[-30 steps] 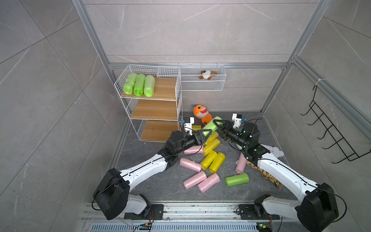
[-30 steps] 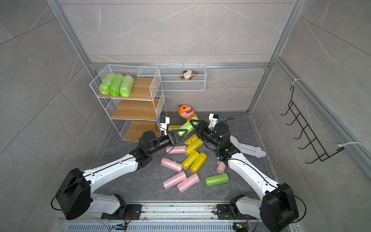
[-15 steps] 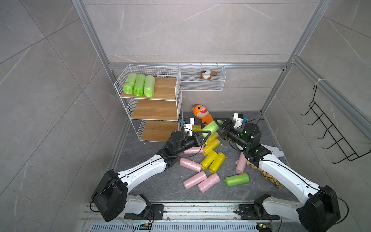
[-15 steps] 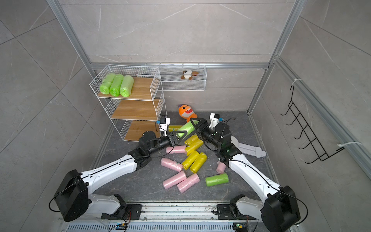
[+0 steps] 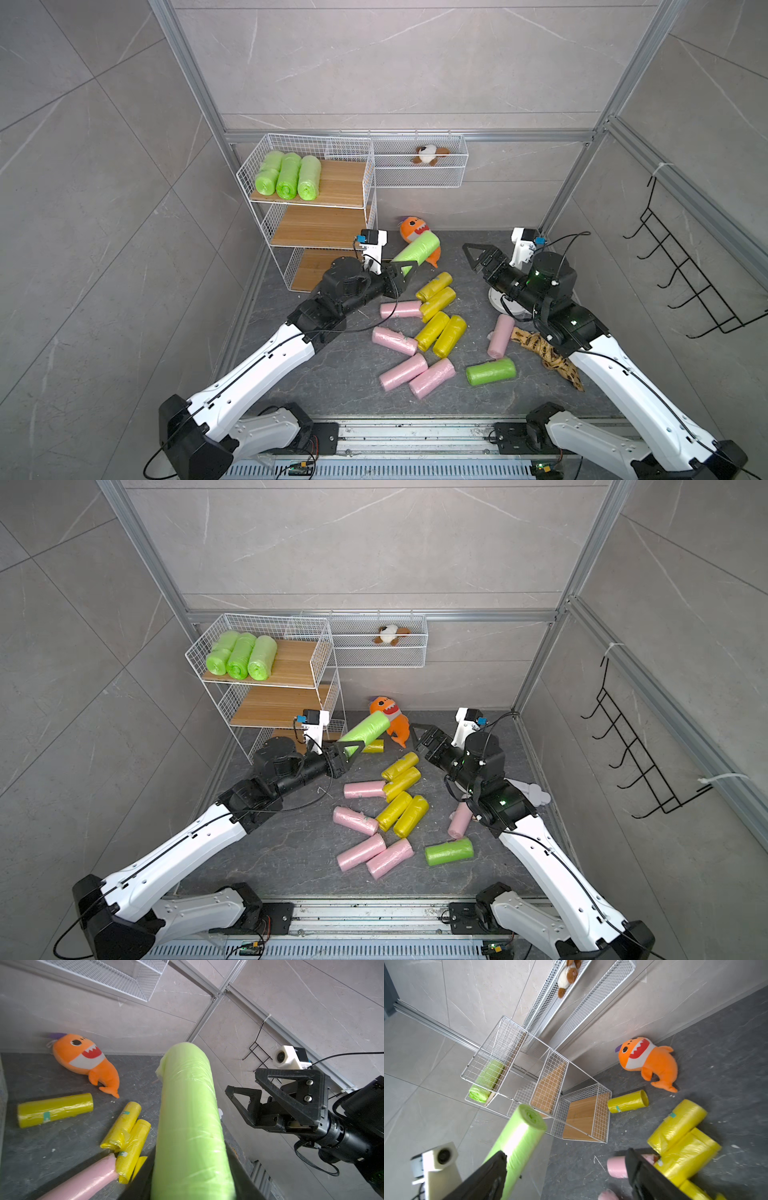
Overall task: Sort the rolls of trash bags by color and place them on the shelf
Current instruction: Place the roll of trash bags on the shelf.
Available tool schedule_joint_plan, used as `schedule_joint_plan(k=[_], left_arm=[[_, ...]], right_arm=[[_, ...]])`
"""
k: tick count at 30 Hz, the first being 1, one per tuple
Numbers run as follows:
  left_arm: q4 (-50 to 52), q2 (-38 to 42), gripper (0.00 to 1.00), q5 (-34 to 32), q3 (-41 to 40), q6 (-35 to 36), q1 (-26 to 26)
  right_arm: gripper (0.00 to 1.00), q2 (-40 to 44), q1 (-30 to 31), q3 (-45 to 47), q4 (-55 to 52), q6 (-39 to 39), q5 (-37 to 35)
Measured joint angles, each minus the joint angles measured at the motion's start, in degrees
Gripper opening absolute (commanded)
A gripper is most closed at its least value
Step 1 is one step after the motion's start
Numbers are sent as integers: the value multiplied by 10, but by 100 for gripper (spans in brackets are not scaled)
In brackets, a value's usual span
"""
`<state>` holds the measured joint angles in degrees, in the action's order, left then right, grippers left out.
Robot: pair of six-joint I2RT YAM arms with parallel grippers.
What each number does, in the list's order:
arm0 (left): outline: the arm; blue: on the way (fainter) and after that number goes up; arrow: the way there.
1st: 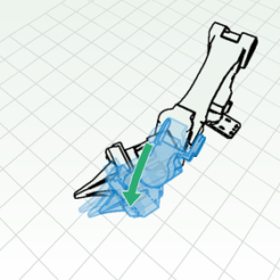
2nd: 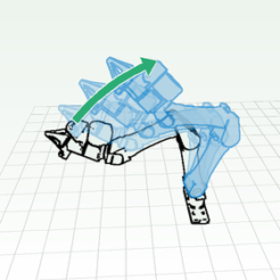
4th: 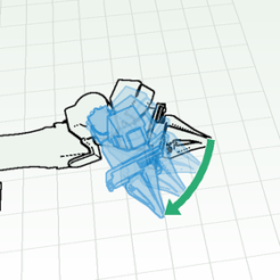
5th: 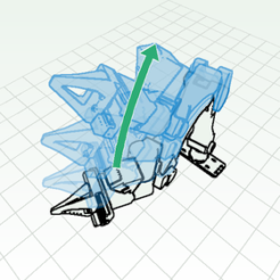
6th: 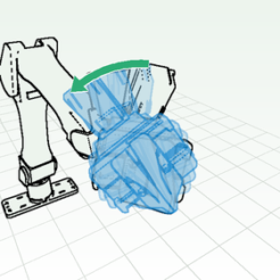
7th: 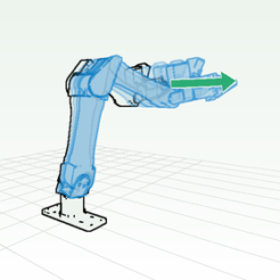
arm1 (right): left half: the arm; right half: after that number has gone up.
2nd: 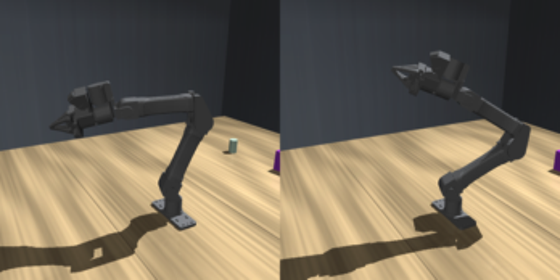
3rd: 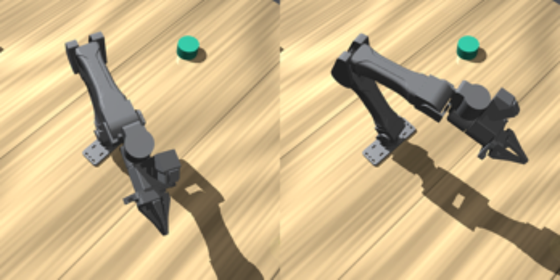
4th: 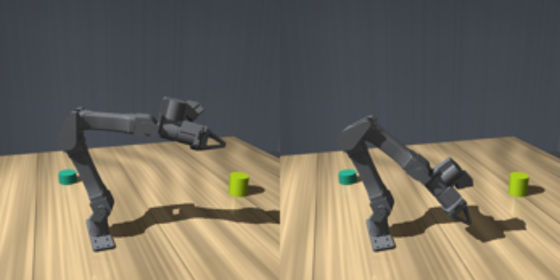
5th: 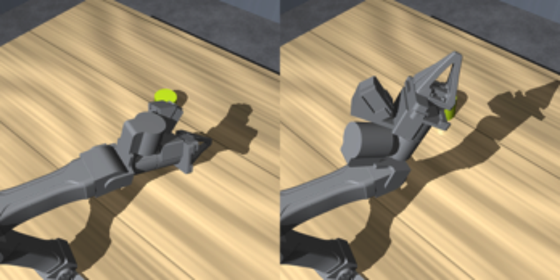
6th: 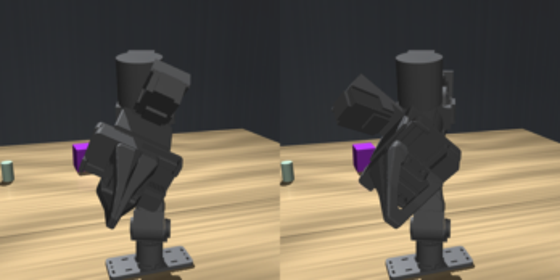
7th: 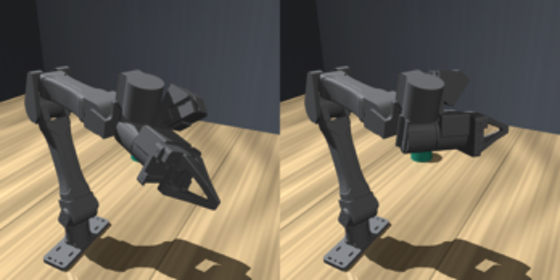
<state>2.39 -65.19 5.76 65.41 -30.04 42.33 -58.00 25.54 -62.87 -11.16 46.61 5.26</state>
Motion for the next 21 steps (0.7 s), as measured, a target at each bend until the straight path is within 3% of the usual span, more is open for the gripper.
schedule_joint_plan(k=[8,21], left_arm=[[156,5,14,-82,152,83,0],[281,-59,13,-223,379,173,-3]], right_arm=[[93,0,26,-84,-161,-165,-43],[93,4,32,-84,-215,-223,-51]])
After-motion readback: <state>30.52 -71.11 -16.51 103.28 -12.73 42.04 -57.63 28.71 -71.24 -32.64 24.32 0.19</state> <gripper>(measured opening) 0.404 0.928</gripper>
